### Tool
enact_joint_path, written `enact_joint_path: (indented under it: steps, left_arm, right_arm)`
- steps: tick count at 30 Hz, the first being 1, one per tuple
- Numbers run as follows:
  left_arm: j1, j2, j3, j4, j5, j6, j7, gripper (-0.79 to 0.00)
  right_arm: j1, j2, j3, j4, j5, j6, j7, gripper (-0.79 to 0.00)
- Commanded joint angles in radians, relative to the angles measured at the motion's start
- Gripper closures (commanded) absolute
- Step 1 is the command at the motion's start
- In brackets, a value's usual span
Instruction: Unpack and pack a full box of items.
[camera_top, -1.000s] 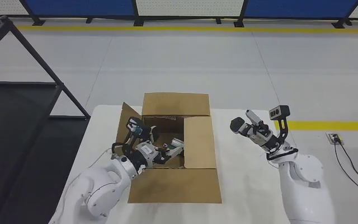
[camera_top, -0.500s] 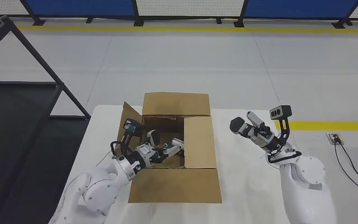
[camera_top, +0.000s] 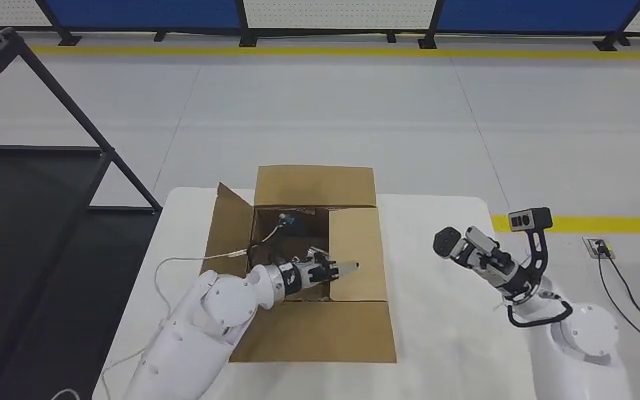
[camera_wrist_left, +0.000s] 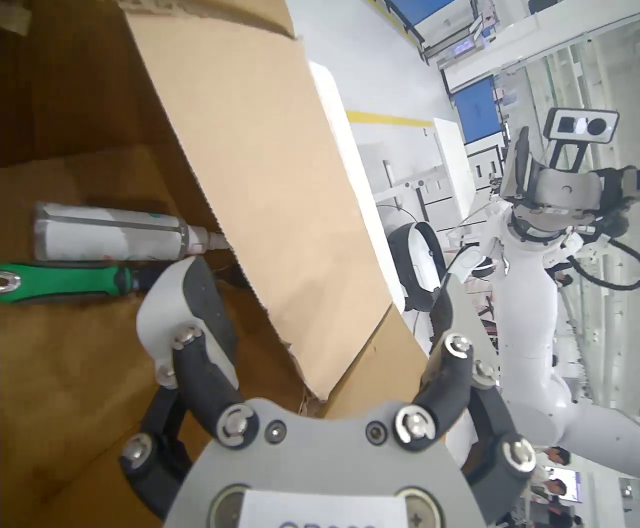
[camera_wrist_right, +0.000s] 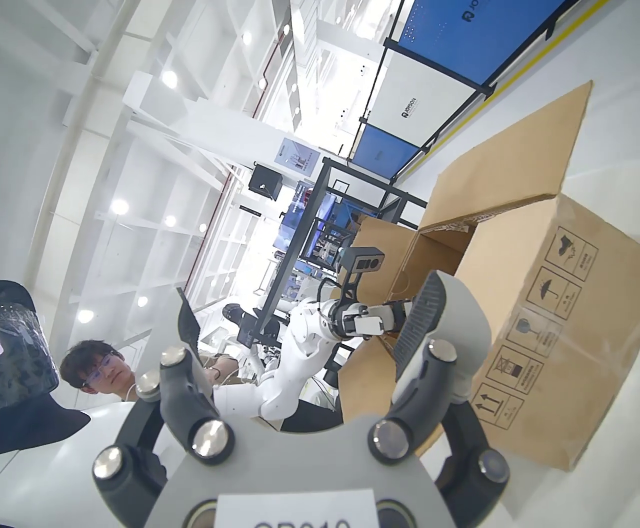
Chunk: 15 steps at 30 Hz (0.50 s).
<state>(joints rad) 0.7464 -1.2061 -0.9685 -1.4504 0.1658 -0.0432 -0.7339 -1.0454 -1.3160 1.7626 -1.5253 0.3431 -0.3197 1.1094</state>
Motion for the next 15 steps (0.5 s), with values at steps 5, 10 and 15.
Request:
enact_joint_path:
  steps: [5,10,15]
  left_arm:
    - [-0.052,-0.023,0.042,0.07,-0.054,-0.032,0.0,-0.785]
    - [-0.048,-0.025,0.033,0.026,-0.04,-0.045,0.03,-0.785]
    - [-0.021,-0.015,-0.001,-0.069,-0.004,-0.037,0.032,-0.785]
  right_arm:
    - [-0.007,0.013,0.0,0.004,0.016,-0.007,-0.004,-0.785]
    - [-0.001,0.022,-0.019,0.011,0.015,-0.013,0.004,-0.785]
    - [0.006,0.03,-0.037,0.013,0.026,-0.018,0.01,-0.785]
